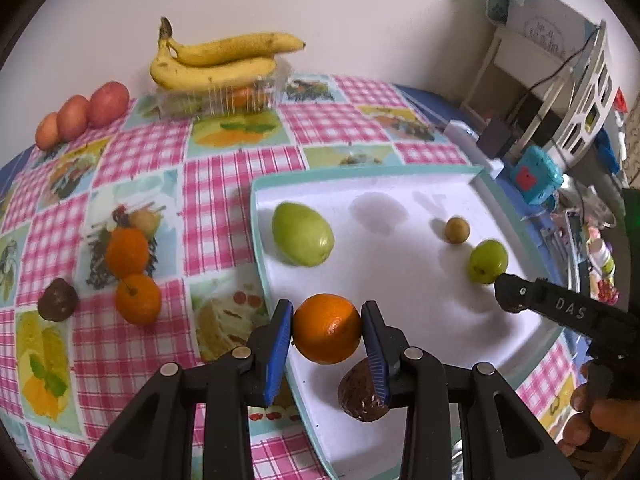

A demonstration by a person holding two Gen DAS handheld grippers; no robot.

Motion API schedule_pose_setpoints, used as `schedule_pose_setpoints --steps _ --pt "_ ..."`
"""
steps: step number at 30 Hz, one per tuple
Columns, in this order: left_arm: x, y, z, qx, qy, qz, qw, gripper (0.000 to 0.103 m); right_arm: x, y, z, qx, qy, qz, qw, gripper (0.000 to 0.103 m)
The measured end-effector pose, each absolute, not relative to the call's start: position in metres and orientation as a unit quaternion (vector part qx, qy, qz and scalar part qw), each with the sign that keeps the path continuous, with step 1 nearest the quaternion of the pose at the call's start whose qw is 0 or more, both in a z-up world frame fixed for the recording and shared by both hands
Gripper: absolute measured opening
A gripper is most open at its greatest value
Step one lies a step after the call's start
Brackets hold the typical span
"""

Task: Organize fruits
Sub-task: 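Lower the date into the tray and open the right gripper while the left gripper releases the orange there, then move both grippers back toward the remaining fruits on the tablecloth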

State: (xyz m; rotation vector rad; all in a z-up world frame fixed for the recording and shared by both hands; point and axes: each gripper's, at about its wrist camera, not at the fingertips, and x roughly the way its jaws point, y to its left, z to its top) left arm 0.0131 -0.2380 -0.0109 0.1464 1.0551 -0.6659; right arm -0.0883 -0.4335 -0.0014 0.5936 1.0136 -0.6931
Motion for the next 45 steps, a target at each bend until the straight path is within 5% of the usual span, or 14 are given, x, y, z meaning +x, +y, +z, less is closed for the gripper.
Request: schedule_pose_setpoints --steps 23,32,45 --pt "0.013 -0.24 -0.024 0.078 0.516 -0.317 0.792 0.04 -0.084 -0.434 -0.024 0.288 0.498 -0.309 0.757 0.058" --pt "0.013 -0.23 -0.003 0.064 0.505 -0.313 0.802 0.053 -0.083 -0.433 -0.013 0.274 0.486 -0.317 0.767 0.062" --pt "0.062 -0.129 0.002 -0.031 0.558 -0.155 0.815 0.055 -0.08 -0.421 0.01 0.237 0.462 -0.326 0.79 0.062"
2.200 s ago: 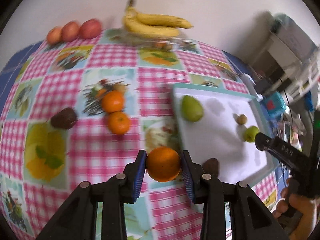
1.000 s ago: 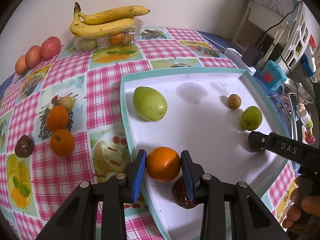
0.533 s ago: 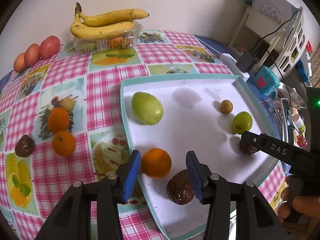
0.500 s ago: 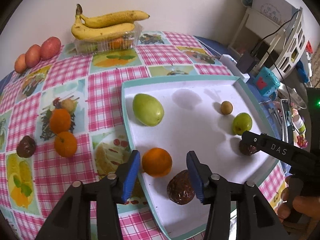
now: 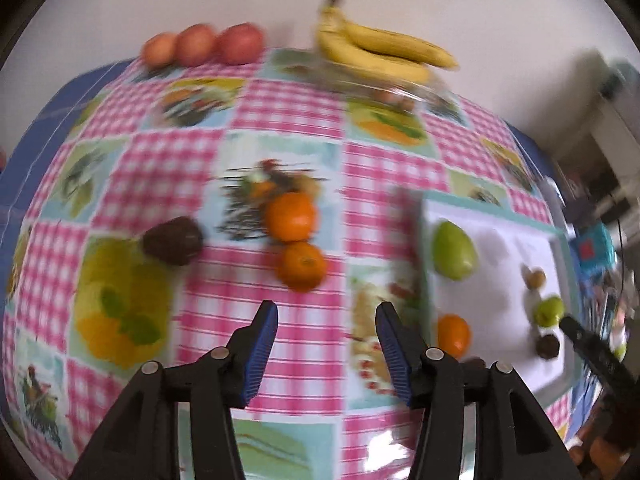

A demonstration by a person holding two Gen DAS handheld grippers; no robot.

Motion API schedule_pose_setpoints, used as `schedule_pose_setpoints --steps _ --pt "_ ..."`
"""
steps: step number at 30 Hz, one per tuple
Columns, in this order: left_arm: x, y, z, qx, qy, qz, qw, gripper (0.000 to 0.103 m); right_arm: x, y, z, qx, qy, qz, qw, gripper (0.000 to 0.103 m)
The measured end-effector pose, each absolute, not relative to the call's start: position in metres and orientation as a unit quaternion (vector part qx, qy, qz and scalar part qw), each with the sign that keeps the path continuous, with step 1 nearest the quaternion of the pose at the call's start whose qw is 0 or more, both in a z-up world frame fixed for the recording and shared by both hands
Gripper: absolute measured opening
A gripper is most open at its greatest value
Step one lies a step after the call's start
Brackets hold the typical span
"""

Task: Organize fruits
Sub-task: 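Move both grippers back toward the remaining fruits on the tablecloth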

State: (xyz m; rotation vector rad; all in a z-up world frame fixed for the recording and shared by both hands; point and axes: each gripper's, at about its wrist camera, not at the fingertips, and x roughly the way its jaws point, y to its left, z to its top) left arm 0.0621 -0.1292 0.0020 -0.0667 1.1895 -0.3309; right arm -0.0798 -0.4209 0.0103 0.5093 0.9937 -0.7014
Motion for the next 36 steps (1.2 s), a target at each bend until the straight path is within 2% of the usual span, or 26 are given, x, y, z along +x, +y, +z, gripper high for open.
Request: schedule_pose_setpoints --steps 6,10,13,14,16,17,19,21,26,28,36 --pt "0.077 -0.083 0.003 -0.067 0.557 -0.101 0.822 0.058 -0.067 -0.402 0.015 0.216 0.463 -0.297 0.807 0.062" --pt "0.084 -0.06 0.0 -0.091 0.565 -0.079 0.816 0.069 -0.056 -0.384 0.016 0.194 0.468 -0.273 0.818 0.062" --pt "0.086 -0.052 -0.006 -0.089 0.571 -0.057 0.814 0.072 -0.048 -0.372 0.016 0.18 0.473 -0.254 0.824 0.062" --pt "0.087 -0.049 -0.008 -0.085 0.574 -0.046 0.813 0.075 -0.045 -0.368 0.016 0.177 0.476 -0.249 0.825 0.062" --pt "0.088 -0.046 -0.011 -0.082 0.575 -0.035 0.813 0.093 -0.041 -0.36 0.014 0.167 0.481 -0.239 0.827 0.062" --pt "0.088 -0.044 -0.012 -0.083 0.574 -0.032 0.814 0.095 -0.039 -0.357 0.012 0.163 0.483 -0.235 0.828 0.062" --pt "0.088 -0.041 -0.011 -0.084 0.573 -0.028 0.815 0.097 -0.037 -0.352 0.01 0.156 0.487 -0.231 0.828 0.072" --pt "0.089 -0.039 -0.01 -0.082 0.57 -0.025 0.817 0.101 -0.035 -0.348 0.008 0.15 0.491 -0.228 0.827 0.074" --pt "0.089 -0.035 -0.007 -0.076 0.559 -0.019 0.826 0.103 -0.032 -0.342 0.004 0.142 0.501 -0.226 0.823 0.076" --pt "0.09 -0.033 -0.007 -0.073 0.554 -0.016 0.829 0.103 -0.031 -0.34 0.002 0.137 0.503 -0.228 0.822 0.086" --pt "0.094 -0.028 -0.008 -0.043 0.552 -0.011 0.832 0.103 -0.026 -0.335 -0.005 0.127 0.508 -0.236 0.818 0.087"
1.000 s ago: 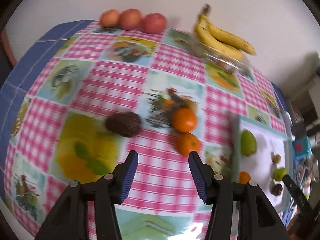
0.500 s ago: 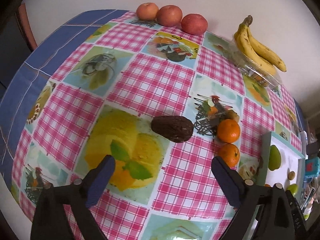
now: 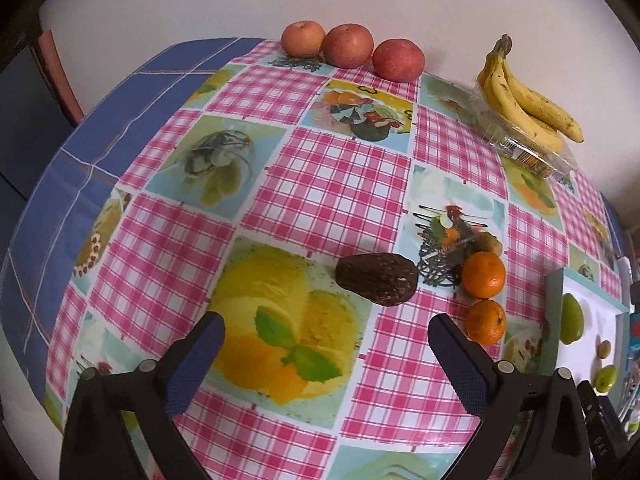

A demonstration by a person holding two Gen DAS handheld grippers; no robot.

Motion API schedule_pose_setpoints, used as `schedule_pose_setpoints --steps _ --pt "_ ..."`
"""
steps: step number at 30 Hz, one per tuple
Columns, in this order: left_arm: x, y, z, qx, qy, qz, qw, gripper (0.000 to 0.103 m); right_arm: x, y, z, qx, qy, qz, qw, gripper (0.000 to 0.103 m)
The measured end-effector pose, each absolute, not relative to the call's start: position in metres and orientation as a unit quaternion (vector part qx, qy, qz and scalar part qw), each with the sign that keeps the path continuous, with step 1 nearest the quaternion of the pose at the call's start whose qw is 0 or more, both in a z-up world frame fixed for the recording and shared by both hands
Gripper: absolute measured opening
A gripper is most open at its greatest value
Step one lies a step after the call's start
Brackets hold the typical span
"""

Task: Organize fruits
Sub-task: 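Move both grippers back toward the remaining fruits on the tablecloth, then grasp an orange with the right gripper while the left gripper grasps a dark brown date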

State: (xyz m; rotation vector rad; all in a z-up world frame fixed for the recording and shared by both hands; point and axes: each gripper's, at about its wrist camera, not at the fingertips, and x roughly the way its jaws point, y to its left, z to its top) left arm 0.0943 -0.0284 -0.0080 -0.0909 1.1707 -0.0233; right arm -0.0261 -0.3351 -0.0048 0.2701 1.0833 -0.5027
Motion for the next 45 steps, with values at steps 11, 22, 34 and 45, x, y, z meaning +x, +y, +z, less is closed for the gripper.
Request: schedule_pose_setpoints --steps 11,22,34,45 --pt "0.108 -0.011 -0.005 -0.033 0.543 -0.023 0.838 0.103 -0.017 -0.316 -0.004 0.104 0.501 -0.239 0.825 0.087" --pt "0.122 0.024 0.004 -0.067 0.511 -0.019 0.857 0.103 0.008 -0.275 0.001 0.075 0.494 -0.204 0.842 0.087" --pt "0.133 0.041 0.006 -0.112 0.492 -0.033 0.863 0.103 0.046 -0.231 0.012 0.074 0.488 -0.137 0.859 0.087" --pt "0.139 0.037 -0.002 -0.111 0.501 -0.039 0.857 0.103 0.078 -0.217 0.013 0.106 0.479 -0.109 0.864 0.087"
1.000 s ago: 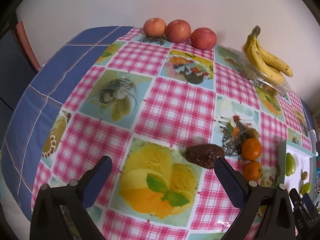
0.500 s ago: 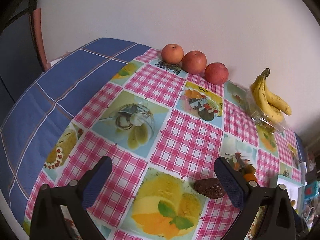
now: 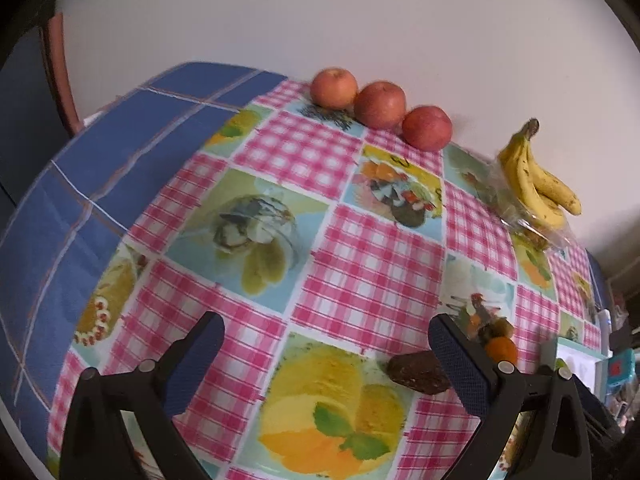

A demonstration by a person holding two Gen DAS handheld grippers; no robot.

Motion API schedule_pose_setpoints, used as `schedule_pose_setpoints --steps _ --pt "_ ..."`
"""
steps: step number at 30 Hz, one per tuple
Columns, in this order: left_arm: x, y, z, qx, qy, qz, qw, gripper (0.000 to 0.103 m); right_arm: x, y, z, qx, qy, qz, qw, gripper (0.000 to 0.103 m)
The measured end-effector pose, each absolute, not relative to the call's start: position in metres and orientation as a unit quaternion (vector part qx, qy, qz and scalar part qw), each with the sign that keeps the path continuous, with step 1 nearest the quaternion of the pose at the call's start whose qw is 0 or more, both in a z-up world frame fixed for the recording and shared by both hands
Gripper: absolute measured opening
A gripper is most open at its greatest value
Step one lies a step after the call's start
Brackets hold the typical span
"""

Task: Organize fruits
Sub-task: 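Grasp an orange with the right gripper while the left gripper grasps a dark brown date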

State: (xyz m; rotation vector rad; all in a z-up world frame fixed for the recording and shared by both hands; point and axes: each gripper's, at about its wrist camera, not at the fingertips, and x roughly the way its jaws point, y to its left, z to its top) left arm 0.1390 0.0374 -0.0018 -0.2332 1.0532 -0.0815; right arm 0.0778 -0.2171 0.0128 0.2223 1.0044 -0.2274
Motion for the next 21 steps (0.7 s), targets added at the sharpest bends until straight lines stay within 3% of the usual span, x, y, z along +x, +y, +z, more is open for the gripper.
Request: schedule_pose_setpoints --steps 18,21 --pt "0.141 0.011 -0.035 -0.114 0.552 -0.06 0.824 0.103 0.088 -0.206 -0.031 0.104 0.53 -0.093 0.837 0.085" --pt "0.142 0.008 -0.036 -0.113 0.553 -0.066 0.823 0.103 0.088 -0.206 -0.036 0.106 0.536 -0.086 0.833 0.073"
